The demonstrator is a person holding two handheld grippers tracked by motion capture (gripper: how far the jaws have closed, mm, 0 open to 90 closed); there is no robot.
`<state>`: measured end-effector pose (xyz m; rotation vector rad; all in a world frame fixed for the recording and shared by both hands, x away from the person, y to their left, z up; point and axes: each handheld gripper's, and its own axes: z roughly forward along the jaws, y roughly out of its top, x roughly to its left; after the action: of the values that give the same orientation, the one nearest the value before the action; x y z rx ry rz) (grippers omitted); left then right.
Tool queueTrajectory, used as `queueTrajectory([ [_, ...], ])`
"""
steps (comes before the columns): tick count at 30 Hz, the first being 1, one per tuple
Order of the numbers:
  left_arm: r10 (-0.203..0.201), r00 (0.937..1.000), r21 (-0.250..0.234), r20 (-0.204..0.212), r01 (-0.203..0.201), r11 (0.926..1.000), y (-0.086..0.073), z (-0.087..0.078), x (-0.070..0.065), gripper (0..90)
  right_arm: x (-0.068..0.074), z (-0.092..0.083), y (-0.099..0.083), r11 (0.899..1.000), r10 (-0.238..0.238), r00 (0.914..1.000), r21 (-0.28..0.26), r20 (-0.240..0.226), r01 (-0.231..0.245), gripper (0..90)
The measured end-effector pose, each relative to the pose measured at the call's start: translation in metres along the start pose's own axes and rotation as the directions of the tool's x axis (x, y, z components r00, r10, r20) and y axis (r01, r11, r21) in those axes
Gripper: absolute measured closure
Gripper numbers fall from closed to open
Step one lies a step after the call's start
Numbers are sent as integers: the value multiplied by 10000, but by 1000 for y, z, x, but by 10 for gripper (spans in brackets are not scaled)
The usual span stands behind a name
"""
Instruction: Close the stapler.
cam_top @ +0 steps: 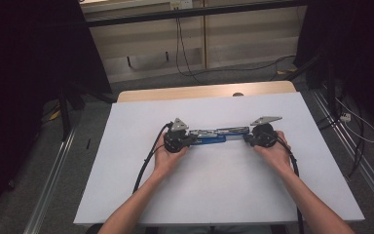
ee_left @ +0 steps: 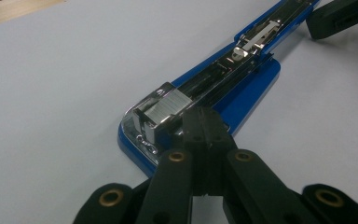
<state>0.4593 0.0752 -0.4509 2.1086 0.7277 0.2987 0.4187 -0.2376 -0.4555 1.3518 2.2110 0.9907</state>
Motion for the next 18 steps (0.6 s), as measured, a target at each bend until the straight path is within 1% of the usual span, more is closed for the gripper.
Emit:
queueTrajectory([
  [1, 58, 10000, 24, -4, -58, 10000, 0, 0, 0, 900, 0, 1, -1, 10000, 47, 10000, 9, -5, -47, 900],
  [2, 68, 10000, 15, -34, -67, 10000, 0, 0, -1, 900, -1, 1, -1, 9998, 194, 9998, -15, 55, -194, 900],
  [5, 33, 10000, 1, -23, -33, 10000, 0, 0, -1, 900, -1, 1, -1, 10000, 62, 9999, 32, 145, -62, 900],
  [7, 17, 10000, 21, 19, -17, 10000, 0, 0, 0, 900, -1, 2, -1, 10000, 63, 9998, 25, 207, -64, 900],
  [11, 42, 10000, 38, 35, -42, 10000, 0, 0, 0, 900, -1, 2, -3, 9997, 241, 9995, -97, 207, -239, 900],
  [15, 42, 10000, 10, 3, -42, 10000, 1, 0, -1, 900, -1, 2, -3, 9997, 213, 9994, -115, 265, -210, 900],
  [17, -99, 9999, -1, 83, 99, 10000, 0, 0, 0, 900, -1, 3, -3, 9997, 192, 9995, -128, 257, -189, 900],
  [18, -255, 9995, -40, 164, 256, 9997, 0, 1, 1, 900, -1, 3, -3, 9997, 191, 9995, -151, 238, -187, 900],
])
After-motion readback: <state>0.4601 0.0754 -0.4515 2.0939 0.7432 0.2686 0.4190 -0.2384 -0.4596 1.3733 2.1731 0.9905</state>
